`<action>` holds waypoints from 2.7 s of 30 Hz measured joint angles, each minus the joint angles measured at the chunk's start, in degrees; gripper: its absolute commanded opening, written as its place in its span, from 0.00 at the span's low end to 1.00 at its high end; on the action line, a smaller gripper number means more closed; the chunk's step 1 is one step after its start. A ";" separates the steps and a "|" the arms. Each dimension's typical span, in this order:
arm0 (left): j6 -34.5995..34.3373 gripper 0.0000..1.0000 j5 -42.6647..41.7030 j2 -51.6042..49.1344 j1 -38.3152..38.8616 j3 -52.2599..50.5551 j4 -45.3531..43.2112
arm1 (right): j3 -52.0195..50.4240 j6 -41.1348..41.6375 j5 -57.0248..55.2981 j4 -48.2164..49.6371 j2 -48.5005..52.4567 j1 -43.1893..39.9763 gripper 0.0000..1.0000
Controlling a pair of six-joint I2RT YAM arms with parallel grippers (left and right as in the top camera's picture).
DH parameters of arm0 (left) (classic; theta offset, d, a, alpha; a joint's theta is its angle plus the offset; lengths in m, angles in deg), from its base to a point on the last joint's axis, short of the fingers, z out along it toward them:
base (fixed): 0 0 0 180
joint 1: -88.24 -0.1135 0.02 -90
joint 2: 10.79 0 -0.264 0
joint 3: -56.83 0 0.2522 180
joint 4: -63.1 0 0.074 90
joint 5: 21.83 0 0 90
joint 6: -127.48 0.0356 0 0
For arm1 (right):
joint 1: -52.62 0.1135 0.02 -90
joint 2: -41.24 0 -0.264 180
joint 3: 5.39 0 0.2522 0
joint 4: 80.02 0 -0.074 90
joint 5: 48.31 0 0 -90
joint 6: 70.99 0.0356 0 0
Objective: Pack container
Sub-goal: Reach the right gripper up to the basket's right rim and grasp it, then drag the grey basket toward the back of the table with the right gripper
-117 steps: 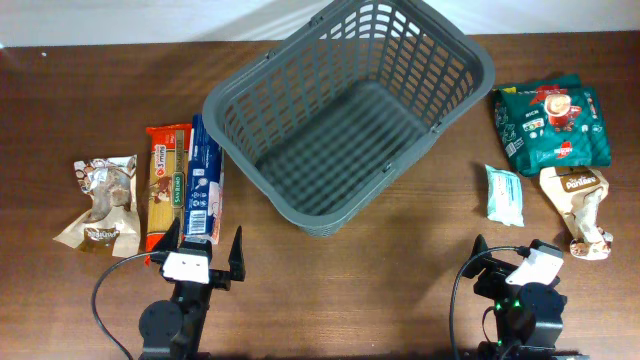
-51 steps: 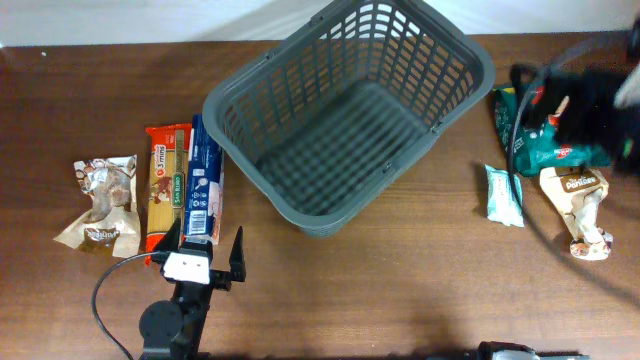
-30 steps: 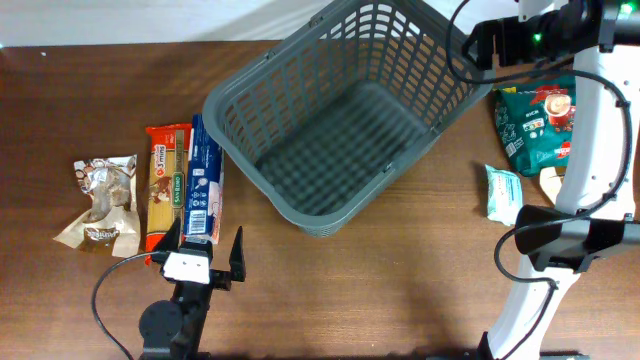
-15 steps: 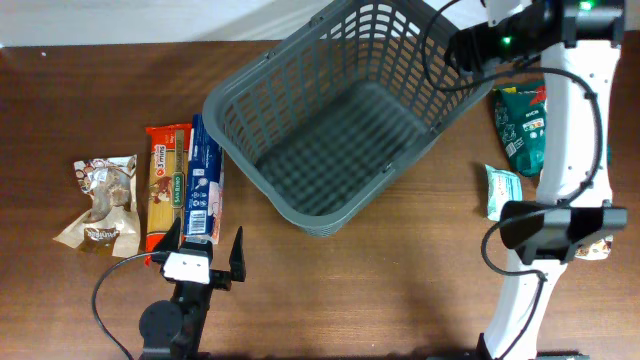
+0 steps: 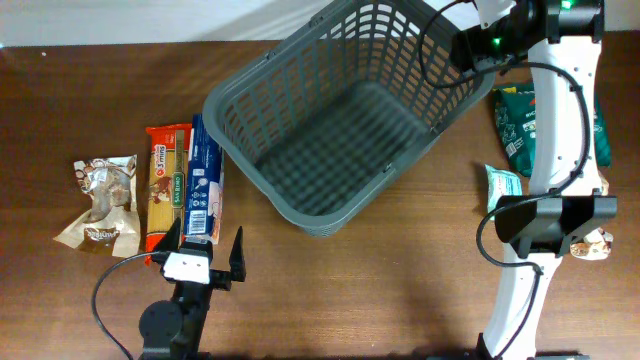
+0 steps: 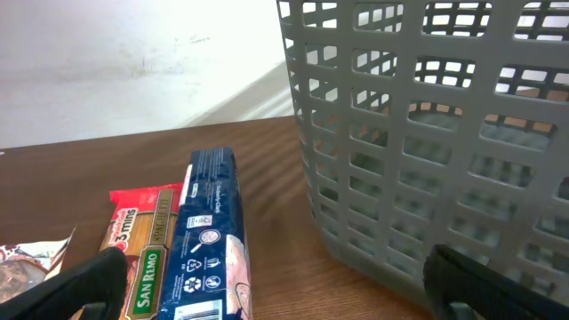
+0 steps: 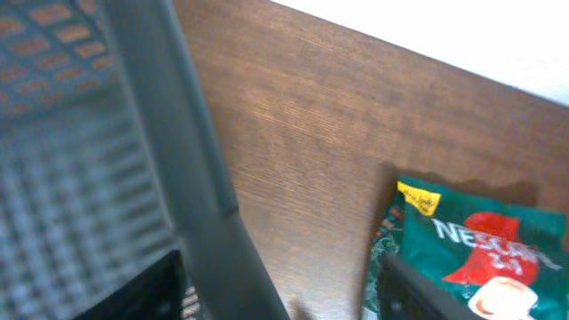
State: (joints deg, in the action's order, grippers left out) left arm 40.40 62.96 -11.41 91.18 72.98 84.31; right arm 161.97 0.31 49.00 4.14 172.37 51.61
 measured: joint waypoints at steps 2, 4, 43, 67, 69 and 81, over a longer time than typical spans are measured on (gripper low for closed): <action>0.02 0.99 0.02 0.00 0.00 0.00 -0.02 | 0.00 0.57 -0.02 0.04 0.00 0.00 0.57; 0.02 0.99 0.02 0.00 0.00 0.00 -0.02 | -0.02 0.63 -0.02 0.07 0.00 0.00 0.51; 0.00 0.99 0.00 0.00 0.00 0.00 0.00 | -1.18 13.44 0.07 -9.27 -1.97 0.26 0.04; 0.02 0.99 0.00 0.00 0.00 0.00 0.00 | -1.14 29.51 0.00 -13.75 -2.62 2.08 0.04; 0.02 0.99 0.00 0.00 0.00 0.00 0.00 | -1.14 31.21 -0.02 -13.75 -2.62 2.86 0.04; 0.02 0.99 0.00 0.00 0.00 0.00 0.00 | -1.14 36.87 0.02 -13.75 -2.62 5.46 0.04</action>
State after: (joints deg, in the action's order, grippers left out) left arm 40.42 62.96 -11.41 91.18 72.98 84.31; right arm 160.84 37.18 49.02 -9.61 169.75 57.07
